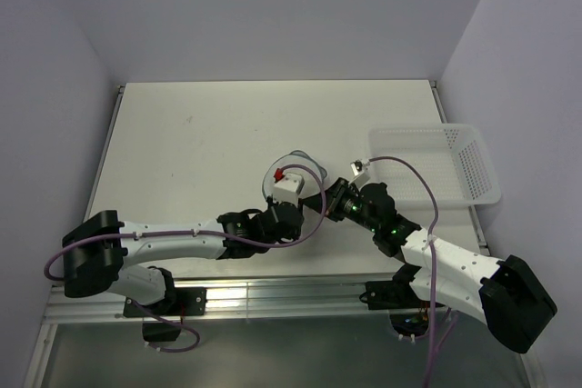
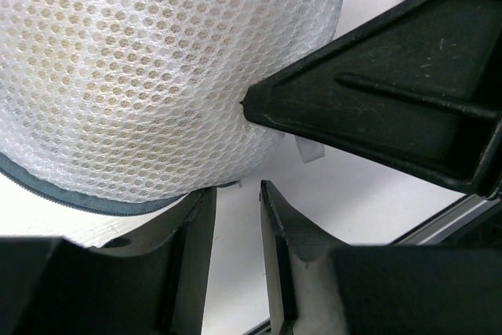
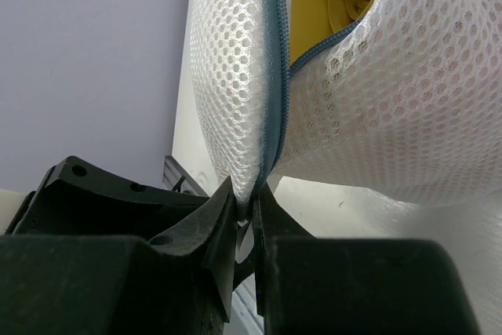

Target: Place the bra in the laundry bag and zip it closed

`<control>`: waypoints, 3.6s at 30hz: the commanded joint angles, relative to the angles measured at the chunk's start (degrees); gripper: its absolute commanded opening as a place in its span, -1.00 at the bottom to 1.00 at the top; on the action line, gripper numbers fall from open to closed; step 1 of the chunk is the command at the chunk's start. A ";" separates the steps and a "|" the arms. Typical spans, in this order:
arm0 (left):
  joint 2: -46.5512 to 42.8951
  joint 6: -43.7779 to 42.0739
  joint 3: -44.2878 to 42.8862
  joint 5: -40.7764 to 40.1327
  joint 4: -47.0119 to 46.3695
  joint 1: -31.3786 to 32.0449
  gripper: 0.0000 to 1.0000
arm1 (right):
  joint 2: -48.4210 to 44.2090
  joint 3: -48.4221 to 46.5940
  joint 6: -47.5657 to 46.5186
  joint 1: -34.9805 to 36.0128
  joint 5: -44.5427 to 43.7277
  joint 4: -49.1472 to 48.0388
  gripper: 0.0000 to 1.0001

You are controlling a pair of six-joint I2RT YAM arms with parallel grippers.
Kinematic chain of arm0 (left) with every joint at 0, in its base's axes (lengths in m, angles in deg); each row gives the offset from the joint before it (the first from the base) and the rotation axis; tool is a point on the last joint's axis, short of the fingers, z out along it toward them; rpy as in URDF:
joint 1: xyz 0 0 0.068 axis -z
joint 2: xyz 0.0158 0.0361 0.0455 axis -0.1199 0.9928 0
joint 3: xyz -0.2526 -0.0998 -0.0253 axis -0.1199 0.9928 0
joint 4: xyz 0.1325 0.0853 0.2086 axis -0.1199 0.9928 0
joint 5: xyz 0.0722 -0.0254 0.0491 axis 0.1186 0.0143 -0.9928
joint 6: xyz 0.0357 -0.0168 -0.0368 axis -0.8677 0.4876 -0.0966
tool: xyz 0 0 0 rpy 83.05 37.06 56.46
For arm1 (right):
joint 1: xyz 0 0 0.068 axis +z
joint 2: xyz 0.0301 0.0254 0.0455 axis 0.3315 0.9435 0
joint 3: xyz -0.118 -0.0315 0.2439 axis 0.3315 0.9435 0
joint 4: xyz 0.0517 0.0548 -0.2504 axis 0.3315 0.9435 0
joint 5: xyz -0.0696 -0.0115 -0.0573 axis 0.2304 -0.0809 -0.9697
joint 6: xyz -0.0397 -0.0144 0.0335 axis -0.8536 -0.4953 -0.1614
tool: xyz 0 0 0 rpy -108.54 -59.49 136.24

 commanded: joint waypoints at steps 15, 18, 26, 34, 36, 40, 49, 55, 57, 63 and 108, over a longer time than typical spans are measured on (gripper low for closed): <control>2.15 0.05 -2.55 -7.31 -5.57 0.24 -0.70 | -0.45 1.13 -0.14 -0.19 1.81 -4.53 -1.00; 2.15 0.05 -2.72 -7.75 -5.48 0.24 -0.78 | -0.54 1.40 -0.31 -0.19 1.63 -4.71 -1.00; 0.57 2.07 -1.41 -9.16 -1.44 0.24 -1.00 | -0.62 1.84 -1.10 -0.62 1.54 -5.06 -1.00; -3.55 4.00 2.02 -10.91 1.55 0.24 -0.99 | -0.97 2.36 -1.81 -2.73 3.12 -5.14 -1.00; -4.35 4.88 3.16 -11.70 2.43 0.24 -1.00 | -1.24 2.54 -2.24 -4.05 4.18 -5.06 -1.00; -7.94 6.12 4.92 -11.70 3.93 -0.90 -0.99 | -1.15 2.02 -4.35 -6.42 8.04 -4.88 -1.00; -15.41 6.29 9.49 -12.67 5.25 -6.88 -1.00 | 0.25 -2.29 -11.82 -11.17 15.60 2.05 -1.00; -18.50 5.24 10.99 -8.91 2.97 -10.40 -1.00 | 0.78 -3.78 -13.76 -12.75 17.19 4.52 -1.00; -18.94 1.91 11.25 -0.58 -0.27 -10.22 -0.99 | 1.22 -4.22 -13.32 -12.75 17.36 4.17 -1.00; -13.95 -2.14 7.58 12.64 -8.20 -2.76 -1.00 | 2.27 -4.05 -9.11 -12.84 15.70 0.22 -1.00; 3.12 -3.55 0.97 -5.73 -23.58 -2.05 -0.67 | -0.45 -0.10 -3.65 -12.49 15.78 -4.35 -1.00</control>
